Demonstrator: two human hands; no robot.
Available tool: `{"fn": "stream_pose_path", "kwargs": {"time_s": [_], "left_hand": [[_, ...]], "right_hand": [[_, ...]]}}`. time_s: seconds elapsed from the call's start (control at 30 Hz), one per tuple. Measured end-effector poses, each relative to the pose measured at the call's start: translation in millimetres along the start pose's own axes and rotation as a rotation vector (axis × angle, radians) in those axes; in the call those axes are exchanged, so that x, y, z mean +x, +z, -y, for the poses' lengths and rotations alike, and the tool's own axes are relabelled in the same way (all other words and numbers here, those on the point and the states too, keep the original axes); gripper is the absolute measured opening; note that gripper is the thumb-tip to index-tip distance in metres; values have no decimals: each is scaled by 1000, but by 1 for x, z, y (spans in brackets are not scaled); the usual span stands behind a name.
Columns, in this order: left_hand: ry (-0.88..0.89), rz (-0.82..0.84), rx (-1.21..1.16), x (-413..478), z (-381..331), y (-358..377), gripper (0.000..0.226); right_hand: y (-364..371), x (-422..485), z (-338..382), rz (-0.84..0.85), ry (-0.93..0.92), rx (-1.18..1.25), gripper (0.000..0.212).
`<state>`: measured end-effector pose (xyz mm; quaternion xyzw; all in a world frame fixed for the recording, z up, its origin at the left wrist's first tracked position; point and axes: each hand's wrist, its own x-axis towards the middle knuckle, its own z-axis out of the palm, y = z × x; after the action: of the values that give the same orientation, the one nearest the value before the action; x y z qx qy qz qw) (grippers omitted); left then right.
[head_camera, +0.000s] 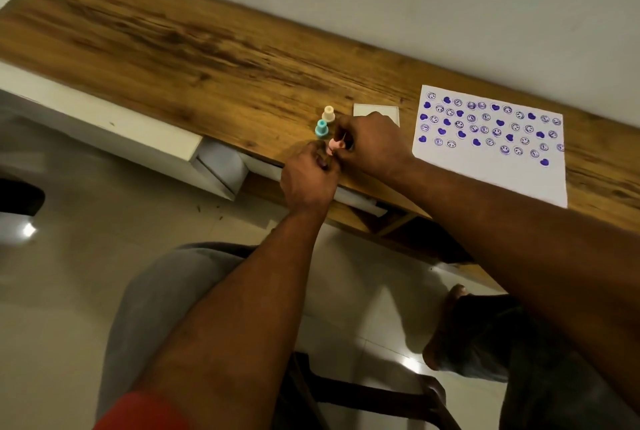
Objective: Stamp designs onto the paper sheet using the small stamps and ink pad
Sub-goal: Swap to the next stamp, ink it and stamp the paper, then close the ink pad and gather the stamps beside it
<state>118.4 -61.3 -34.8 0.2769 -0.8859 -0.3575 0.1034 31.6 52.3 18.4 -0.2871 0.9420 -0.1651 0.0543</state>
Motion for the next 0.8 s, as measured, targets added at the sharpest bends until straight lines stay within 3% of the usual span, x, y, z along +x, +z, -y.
{"fn": "stream_pose_path", "kwargs": {"time_s": [0.27, 0.6, 0.8], "left_hand": [[-2, 12, -6, -1, -3, -1, 31], [12, 21, 2, 0, -3, -2, 30], [32, 12, 10, 0, -1, -1, 24]], "right_hand": [[1, 3, 4, 9, 3, -2, 24], [-3, 22, 16, 162, 79, -76, 19], [-5, 31, 24, 195, 62, -187, 28]]}}
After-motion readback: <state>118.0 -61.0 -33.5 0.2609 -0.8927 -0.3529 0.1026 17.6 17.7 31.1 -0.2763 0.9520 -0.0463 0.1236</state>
